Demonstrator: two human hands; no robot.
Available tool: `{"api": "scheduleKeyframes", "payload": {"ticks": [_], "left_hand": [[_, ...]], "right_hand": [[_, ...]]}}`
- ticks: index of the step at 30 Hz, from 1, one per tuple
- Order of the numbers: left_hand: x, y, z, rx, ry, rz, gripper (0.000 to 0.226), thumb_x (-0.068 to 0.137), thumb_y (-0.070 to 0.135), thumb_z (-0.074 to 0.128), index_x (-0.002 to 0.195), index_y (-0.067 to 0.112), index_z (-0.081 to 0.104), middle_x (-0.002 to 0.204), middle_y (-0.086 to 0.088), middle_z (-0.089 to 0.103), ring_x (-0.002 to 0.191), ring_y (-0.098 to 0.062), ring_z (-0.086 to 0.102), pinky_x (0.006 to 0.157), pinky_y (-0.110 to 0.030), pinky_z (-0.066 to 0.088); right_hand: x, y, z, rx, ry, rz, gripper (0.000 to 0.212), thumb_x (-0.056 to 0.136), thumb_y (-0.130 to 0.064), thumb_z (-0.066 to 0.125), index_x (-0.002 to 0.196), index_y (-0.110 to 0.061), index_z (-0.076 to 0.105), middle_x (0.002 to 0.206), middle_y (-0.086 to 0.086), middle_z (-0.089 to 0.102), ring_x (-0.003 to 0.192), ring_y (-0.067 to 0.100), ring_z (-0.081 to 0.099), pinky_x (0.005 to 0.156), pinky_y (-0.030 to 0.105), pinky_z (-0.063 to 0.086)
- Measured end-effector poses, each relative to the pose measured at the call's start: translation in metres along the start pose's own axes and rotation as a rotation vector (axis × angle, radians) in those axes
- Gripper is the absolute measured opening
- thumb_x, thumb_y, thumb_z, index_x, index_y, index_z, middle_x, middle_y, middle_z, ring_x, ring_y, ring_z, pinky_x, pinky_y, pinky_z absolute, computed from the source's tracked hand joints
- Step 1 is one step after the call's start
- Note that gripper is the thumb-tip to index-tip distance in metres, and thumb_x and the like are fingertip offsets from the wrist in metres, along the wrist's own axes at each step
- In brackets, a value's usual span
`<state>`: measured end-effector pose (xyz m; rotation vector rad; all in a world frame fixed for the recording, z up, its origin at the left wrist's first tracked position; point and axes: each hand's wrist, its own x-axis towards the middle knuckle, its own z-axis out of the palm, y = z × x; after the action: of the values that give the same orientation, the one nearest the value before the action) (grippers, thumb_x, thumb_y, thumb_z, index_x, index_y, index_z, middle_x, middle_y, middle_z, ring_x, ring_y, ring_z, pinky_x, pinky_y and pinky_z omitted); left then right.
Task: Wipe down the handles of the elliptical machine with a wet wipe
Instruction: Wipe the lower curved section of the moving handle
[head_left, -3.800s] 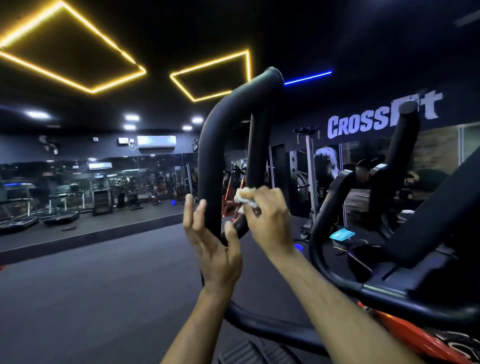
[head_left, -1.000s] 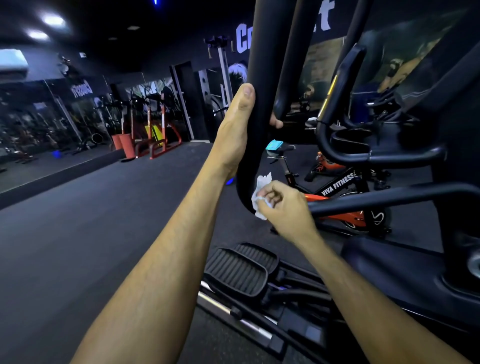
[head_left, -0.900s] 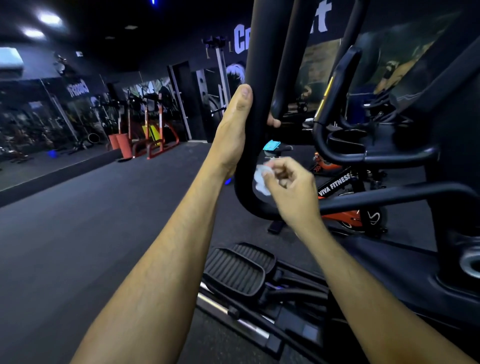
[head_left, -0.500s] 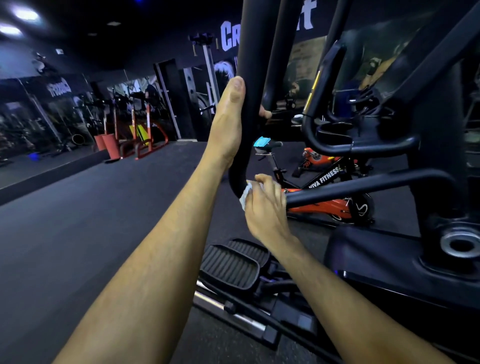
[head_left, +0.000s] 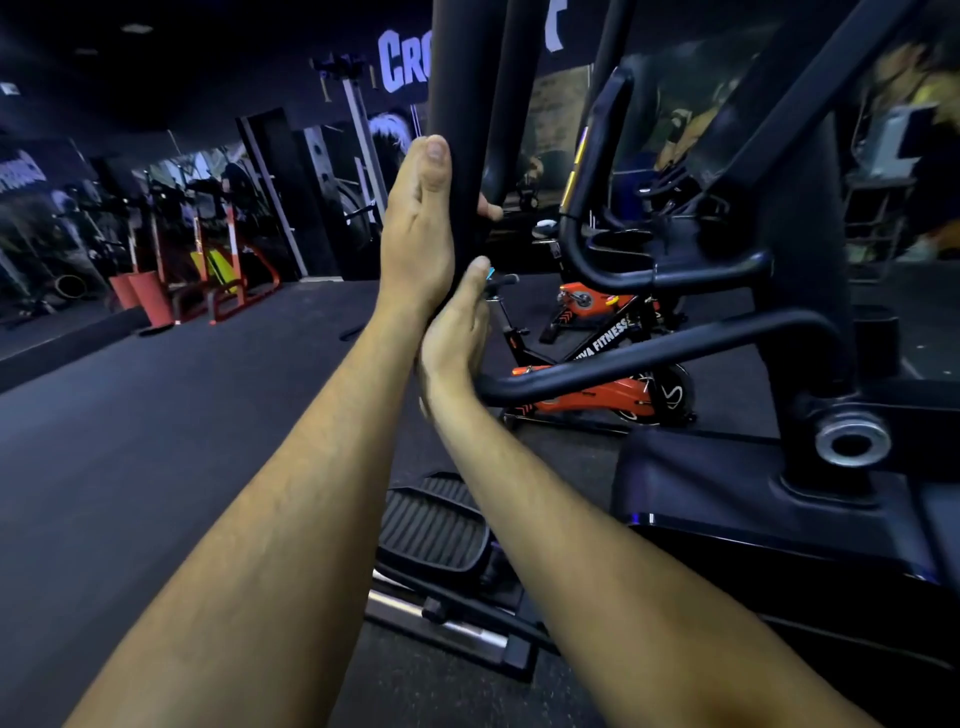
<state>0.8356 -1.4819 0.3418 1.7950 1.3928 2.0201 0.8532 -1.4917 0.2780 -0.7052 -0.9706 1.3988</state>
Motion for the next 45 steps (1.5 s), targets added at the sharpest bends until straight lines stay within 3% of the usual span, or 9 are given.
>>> {"api": "scheduleKeyframes", "payload": {"ticks": [4, 9, 14, 17, 22, 29, 36, 42, 45], "left_hand": [[0.001, -0.004, -0.001, 0.018, 0.012, 0.01, 0.046, 0.111, 0.045, 0.029, 0.104, 0.007, 0.052, 0.081, -0.018, 0.07, 0.087, -0.024, 0.077, 0.095, -0.06, 0.052], [-0.004, -0.005, 0.001, 0.092, 0.07, 0.074, 0.032, 0.114, 0.037, 0.031, 0.097, 0.016, 0.048, 0.092, -0.023, 0.07, 0.088, -0.011, 0.076, 0.082, -0.043, 0.055], [-0.006, -0.011, 0.002, 0.189, 0.163, 0.162, 0.03, 0.112, 0.037, 0.034, 0.11, 0.017, 0.055, 0.075, 0.007, 0.052, 0.065, -0.007, 0.049, 0.063, -0.033, 0.041], [-0.017, -0.018, 0.005, 0.263, 0.239, 0.247, 0.036, 0.112, 0.026, 0.04, 0.138, 0.005, 0.054, 0.111, 0.006, 0.064, 0.1, -0.009, 0.061, 0.088, -0.034, 0.051], [-0.102, -0.062, 0.024, 0.625, 0.028, 0.656, 0.048, 0.1, 0.012, 0.057, 0.146, 0.007, 0.047, 0.143, -0.019, 0.05, 0.14, -0.031, 0.046, 0.118, -0.058, 0.035], [-0.123, -0.098, 0.041, 0.979, -0.652, 0.227, 0.088, 0.078, 0.03, 0.057, 0.16, 0.006, 0.033, 0.161, -0.017, 0.039, 0.147, -0.034, 0.041, 0.112, -0.047, 0.044], [-0.146, -0.099, 0.043, 0.785, -0.424, 0.099, 0.081, 0.073, 0.001, 0.056, 0.152, 0.007, 0.042, 0.157, -0.017, 0.039, 0.137, -0.035, 0.047, 0.109, -0.042, 0.049], [-0.121, -0.103, 0.061, 1.064, -0.469, 0.105, 0.092, 0.073, 0.017, 0.067, 0.157, -0.003, 0.035, 0.129, -0.024, 0.059, 0.099, -0.044, 0.064, 0.083, -0.048, 0.052], [-0.102, -0.106, 0.07, 1.208, -0.659, 0.04, 0.098, 0.089, 0.043, 0.062, 0.165, 0.006, 0.012, 0.132, -0.017, 0.059, 0.115, -0.039, 0.061, 0.09, -0.044, 0.047]], "right_hand": [[-0.001, 0.031, -0.024, -0.377, -0.195, -0.228, 0.062, 0.108, -0.048, 0.017, 0.151, -0.011, 0.042, 0.155, 0.01, 0.045, 0.142, 0.023, 0.036, 0.113, 0.027, 0.022], [0.007, 0.062, -0.064, -0.945, -0.334, -0.471, 0.058, 0.097, -0.061, 0.024, 0.101, -0.008, 0.049, 0.101, 0.016, 0.065, 0.095, 0.037, 0.058, 0.084, 0.044, 0.038], [0.036, 0.072, -0.114, -1.572, -0.415, -0.774, 0.041, 0.084, -0.044, 0.061, 0.107, -0.011, 0.055, 0.096, 0.005, 0.064, 0.092, 0.029, 0.061, 0.089, 0.043, 0.042], [0.045, 0.064, -0.136, -1.765, -0.43, -0.833, 0.042, 0.08, -0.035, 0.062, 0.113, -0.012, 0.055, 0.104, 0.005, 0.064, 0.098, 0.028, 0.06, 0.101, 0.045, 0.037], [0.052, 0.064, -0.137, -1.82, -0.504, -0.787, 0.046, 0.087, -0.034, 0.047, 0.127, -0.011, 0.053, 0.115, 0.007, 0.061, 0.108, 0.03, 0.055, 0.105, 0.047, 0.036], [0.075, 0.03, -0.17, -2.034, -0.622, -0.97, 0.043, 0.093, -0.02, 0.038, 0.127, -0.008, 0.062, 0.128, 0.014, 0.065, 0.115, 0.031, 0.059, 0.097, 0.041, 0.045], [0.092, 0.005, -0.149, -1.973, -0.698, -0.594, 0.039, 0.094, -0.044, 0.048, 0.117, -0.017, 0.063, 0.117, 0.008, 0.068, 0.107, 0.032, 0.068, 0.081, 0.035, 0.05], [0.085, 0.019, -0.167, -1.926, -0.637, -0.856, 0.032, 0.089, -0.026, 0.056, 0.116, -0.011, 0.062, 0.11, 0.006, 0.07, 0.098, 0.028, 0.068, 0.085, 0.04, 0.05], [0.103, 0.023, -0.198, -1.91, -0.616, -0.95, 0.053, 0.074, -0.047, 0.071, 0.109, -0.008, 0.063, 0.096, 0.008, 0.067, 0.086, 0.029, 0.064, 0.077, 0.042, 0.047]]}}
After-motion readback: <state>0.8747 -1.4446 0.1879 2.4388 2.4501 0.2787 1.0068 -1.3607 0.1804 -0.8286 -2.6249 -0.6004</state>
